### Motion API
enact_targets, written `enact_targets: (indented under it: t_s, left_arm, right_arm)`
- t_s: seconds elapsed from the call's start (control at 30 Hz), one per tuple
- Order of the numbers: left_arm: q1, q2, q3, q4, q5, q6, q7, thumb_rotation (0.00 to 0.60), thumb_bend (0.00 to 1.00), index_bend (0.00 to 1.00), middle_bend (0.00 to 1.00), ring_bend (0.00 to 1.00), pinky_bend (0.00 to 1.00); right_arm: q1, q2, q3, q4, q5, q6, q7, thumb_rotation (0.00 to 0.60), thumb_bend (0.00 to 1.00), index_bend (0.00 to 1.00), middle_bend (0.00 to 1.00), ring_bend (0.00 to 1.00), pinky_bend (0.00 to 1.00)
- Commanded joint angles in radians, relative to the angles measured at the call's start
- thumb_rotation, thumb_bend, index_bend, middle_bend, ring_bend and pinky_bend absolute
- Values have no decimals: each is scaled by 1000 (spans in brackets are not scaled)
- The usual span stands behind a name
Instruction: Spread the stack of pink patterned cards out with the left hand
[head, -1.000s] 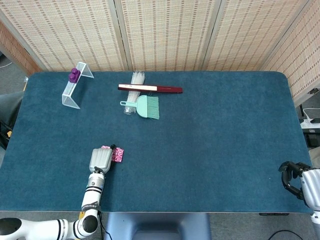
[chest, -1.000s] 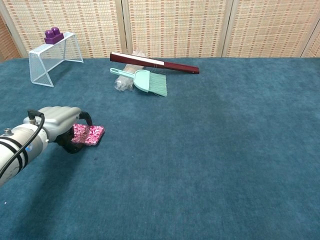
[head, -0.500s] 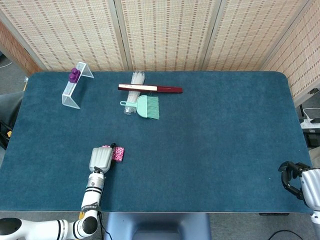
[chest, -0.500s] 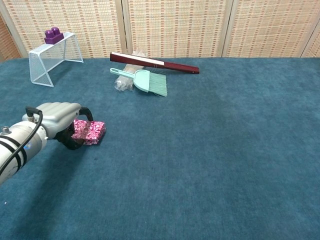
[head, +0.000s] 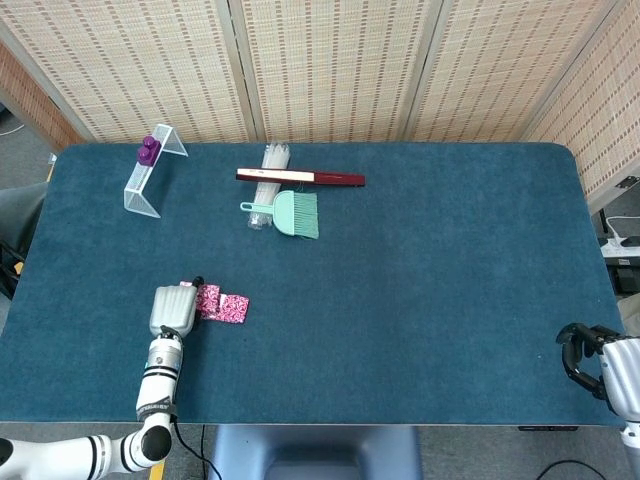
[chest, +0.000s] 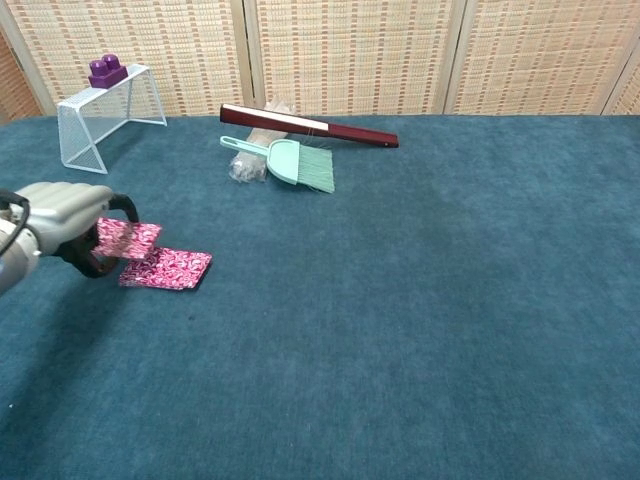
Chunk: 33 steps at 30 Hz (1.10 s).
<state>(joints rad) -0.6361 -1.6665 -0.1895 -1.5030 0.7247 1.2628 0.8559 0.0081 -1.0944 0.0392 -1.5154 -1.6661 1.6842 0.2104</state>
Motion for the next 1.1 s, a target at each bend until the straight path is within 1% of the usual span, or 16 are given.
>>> enact_targets:
  t_s: [0.03, 0.23, 0.5, 0.6, 0.73, 0.83, 1.1]
  left_arm:
    - [12, 38, 1, 14, 0, -17, -23, 600, 420, 452, 1000, 1000, 1000]
    - [29, 78, 12, 51, -6, -50, -57, 600, 419, 459, 1000, 1000, 1000]
    - [43, 74, 32, 111, -21, -87, -81, 600, 419, 449, 1000, 1000, 1000]
    - [46, 68, 33, 125, -24, -93, -90, 600, 422, 403, 1000, 1000, 1000]
    - [48, 61, 32, 135, -20, -92, -96, 600, 419, 271, 1000, 1000, 1000]
    - [49, 60, 31, 135, -20, -92, -97, 600, 412, 206, 1000, 1000, 1000]
    - [51, 60, 35, 136, -27, -90, -81, 600, 395, 111, 1000, 1000, 1000]
  right_arm:
    - [0, 0, -1, -1, 0, -1, -2, 600, 549, 791, 735, 666, 931]
    - [1, -1, -1, -3, 0, -4, -8, 600, 549, 791, 735, 666, 931]
    - [0, -2, 0, -3, 1, -1, -8, 600, 549, 791, 735, 666, 931]
    - [1, -2, -1, -3, 1, -3, -7, 600, 549, 791, 735, 666, 931]
    - [1, -2, 0, -2, 0, -2, -7, 600, 549, 791, 735, 666, 931]
    - [0, -2, 0, -1, -1, 1, -5, 600, 549, 791, 735, 666, 931]
    - [1, -3, -1, 0, -2, 1, -4, 600, 549, 791, 735, 666, 931]
